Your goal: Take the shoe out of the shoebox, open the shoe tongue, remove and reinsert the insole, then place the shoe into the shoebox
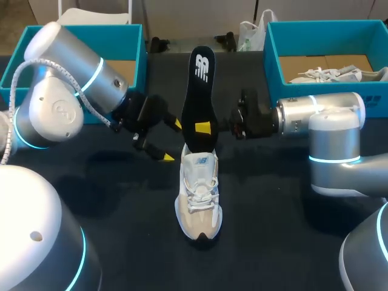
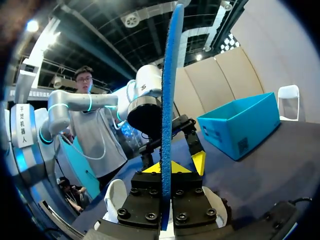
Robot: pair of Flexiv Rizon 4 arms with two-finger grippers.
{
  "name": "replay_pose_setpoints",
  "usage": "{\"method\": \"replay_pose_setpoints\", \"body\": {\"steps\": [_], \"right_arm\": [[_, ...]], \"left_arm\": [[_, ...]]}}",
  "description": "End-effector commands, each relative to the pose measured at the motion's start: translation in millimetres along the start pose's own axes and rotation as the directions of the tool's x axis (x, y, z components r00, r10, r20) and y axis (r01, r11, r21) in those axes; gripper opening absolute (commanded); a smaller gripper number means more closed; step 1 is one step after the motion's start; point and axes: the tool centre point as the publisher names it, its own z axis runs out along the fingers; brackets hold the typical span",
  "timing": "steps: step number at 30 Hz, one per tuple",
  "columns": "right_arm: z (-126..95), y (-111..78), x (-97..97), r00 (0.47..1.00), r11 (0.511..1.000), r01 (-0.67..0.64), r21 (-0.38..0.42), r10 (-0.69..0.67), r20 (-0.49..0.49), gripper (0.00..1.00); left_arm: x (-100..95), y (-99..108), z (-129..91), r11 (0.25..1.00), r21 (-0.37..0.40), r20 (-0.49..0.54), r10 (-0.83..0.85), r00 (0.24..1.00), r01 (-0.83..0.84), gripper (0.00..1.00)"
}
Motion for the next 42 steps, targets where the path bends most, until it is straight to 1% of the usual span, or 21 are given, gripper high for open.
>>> {"method": "replay_pose_setpoints", "body": {"steps": [1,6,10,16,26,27,36,42], "right_arm": [[2,-0.3,-2.3,1.000,1.000,0.000,0.001,0.000,-0.003,0.00],[2,-0.3,-2.3,1.000,1.000,0.000,0.001,0.000,-0.003,0.00],[3,-6.4,-6.6,1.000,1.000,0.007,-0.007,-0.007,-0.022,0.00],[6,-18.2,-13.0,0.999,1.000,-0.023,-0.016,0.022,-0.045,0.00],[9,-30.1,-18.5,0.996,0.997,-0.070,-0.019,0.069,-0.062,0.00],[9,-31.9,-18.5,0.994,0.996,-0.084,-0.008,0.084,-0.063,0.00],[11,-46.7,-14.2,0.990,0.992,-0.127,0.006,0.127,-0.063,0.00],[11,-53.9,-6.3,0.986,0.988,-0.153,0.013,0.154,-0.057,0.00]], "left_arm": [[-1.5,2,0,1.000,0.000,0.000,-0.004,1.000,0.004,1.00],[-2.3,4,0,1.000,-0.001,0.000,-0.011,1.000,0.011,1.00],[-2.5,6,-2,1.000,-0.005,0.001,-0.014,1.000,0.014,1.00],[-0.9,5,-2,1.000,0.001,-0.007,-0.018,1.000,0.018,1.00],[-0.9,5,-2,1.000,0.001,-0.007,-0.018,1.000,0.018,1.00],[-0.9,5,-2,1.000,0.001,-0.007,-0.018,1.000,0.018,1.00],[-0.9,5,-2,1.000,0.001,-0.007,-0.018,1.000,0.018,1.00],[-0.9,5,-2,1.000,0.001,-0.007,-0.018,1.000,0.018,1.00]]}}
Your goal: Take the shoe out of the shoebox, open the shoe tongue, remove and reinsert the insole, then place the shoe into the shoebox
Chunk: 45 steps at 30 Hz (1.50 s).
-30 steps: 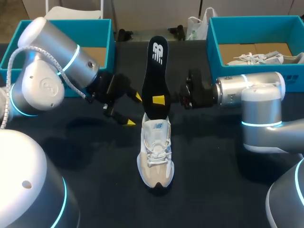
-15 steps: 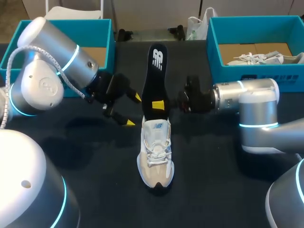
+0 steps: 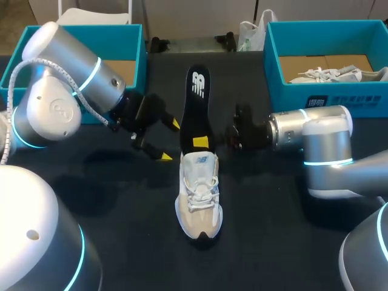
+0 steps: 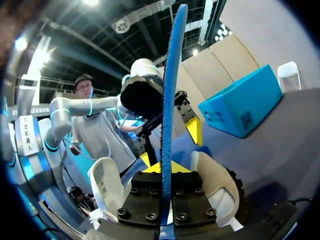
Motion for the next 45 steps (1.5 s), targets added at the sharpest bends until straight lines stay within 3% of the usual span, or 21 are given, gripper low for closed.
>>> {"method": "replay_pose_setpoints", "body": {"steps": [1,25,30,32,34,35,45], "right_arm": [[2,-8.8,3.3,1.000,1.000,-0.015,0.000,0.015,0.007,0.00],[7,-53.4,11.2,0.990,0.991,-0.136,-0.009,0.136,0.032,0.00],[5,-39.8,11.0,0.994,0.995,-0.096,-0.001,0.096,0.048,0.00],[6,-33.9,11.2,0.995,0.996,-0.085,0.007,0.084,0.049,0.06],[7,-27.2,12.4,0.996,0.997,-0.071,0.011,0.070,0.051,0.24],[8,-24.7,13.0,0.997,0.998,-0.065,0.016,0.065,0.052,0.27],[13,-8.9,15.5,0.997,0.999,-0.034,0.029,0.032,0.064,0.31]], "left_arm": [[-0.4,0,0,1.000,-0.004,-0.002,0.000,1.000,0.000,1.00],[-0.4,0,0,1.000,-0.004,-0.002,0.000,1.000,0.000,1.00],[-0.4,0,0,1.000,-0.004,-0.002,0.000,1.000,0.000,1.00],[-0.4,0,0,1.000,-0.004,-0.002,0.000,1.000,0.000,1.00],[-0.4,0,0,1.000,-0.004,-0.002,0.000,1.000,0.000,1.00],[-0.4,0,0,1.000,-0.004,-0.002,0.000,1.000,0.000,1.00],[-0.4,0,0,1.000,-0.004,-0.002,0.000,1.000,0.000,1.00]]}}
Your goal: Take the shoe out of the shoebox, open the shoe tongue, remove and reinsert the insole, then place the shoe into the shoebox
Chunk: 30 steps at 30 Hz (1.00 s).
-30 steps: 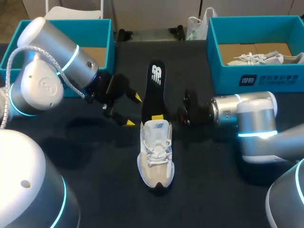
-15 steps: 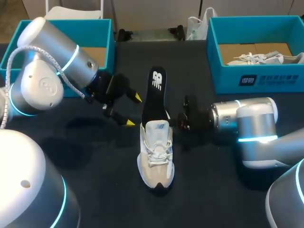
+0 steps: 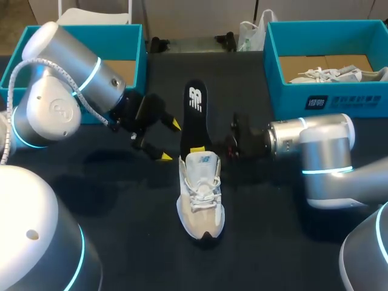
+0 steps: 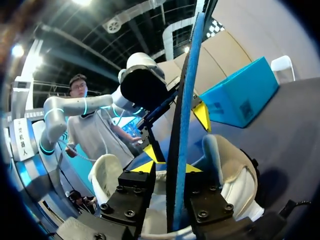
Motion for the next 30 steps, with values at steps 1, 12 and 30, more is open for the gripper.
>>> {"method": "replay_pose_setpoints", "body": {"steps": [1,12,30], "right_arm": [[3,6.4,0.9,1.000,1.000,0.004,0.012,-0.005,0.004,0.32],[3,22.8,1.3,1.000,0.999,0.018,0.045,-0.018,-0.001,0.25],[5,-17.6,6.6,0.991,0.988,-0.135,0.073,0.136,-0.003,0.00]], "left_arm": [[-0.4,0,0,1.000,-0.004,-0.001,0.000,1.000,0.000,1.00],[-0.4,0,0,1.000,-0.004,-0.001,0.000,1.000,0.000,1.00],[-0.4,0,0,1.000,-0.004,-0.001,0.000,1.000,0.000,1.00]]}}
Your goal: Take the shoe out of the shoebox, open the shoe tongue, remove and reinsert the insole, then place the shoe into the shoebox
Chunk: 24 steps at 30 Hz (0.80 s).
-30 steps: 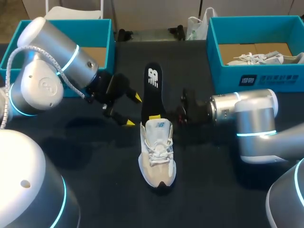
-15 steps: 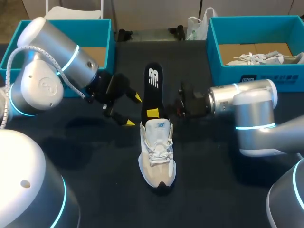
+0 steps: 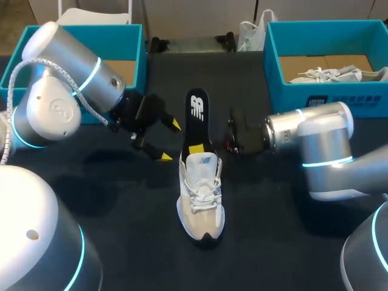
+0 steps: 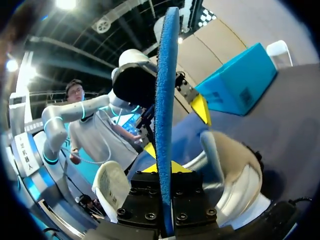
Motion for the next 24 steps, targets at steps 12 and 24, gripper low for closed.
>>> {"method": "replay_pose_setpoints", "body": {"steps": [12,24], "right_arm": [[2,-13.5,4.7,1.000,1.000,-0.015,-0.010,0.015,0.020,0.16],[-1,12.7,8.7,0.999,0.999,0.029,0.028,-0.029,0.024,0.29]], "left_arm": [[-0.4,0,0,1.000,-0.004,-0.001,0.000,1.000,0.000,1.00],[-0.4,0,0,1.000,-0.004,-0.001,0.000,1.000,0.000,1.00]]}}
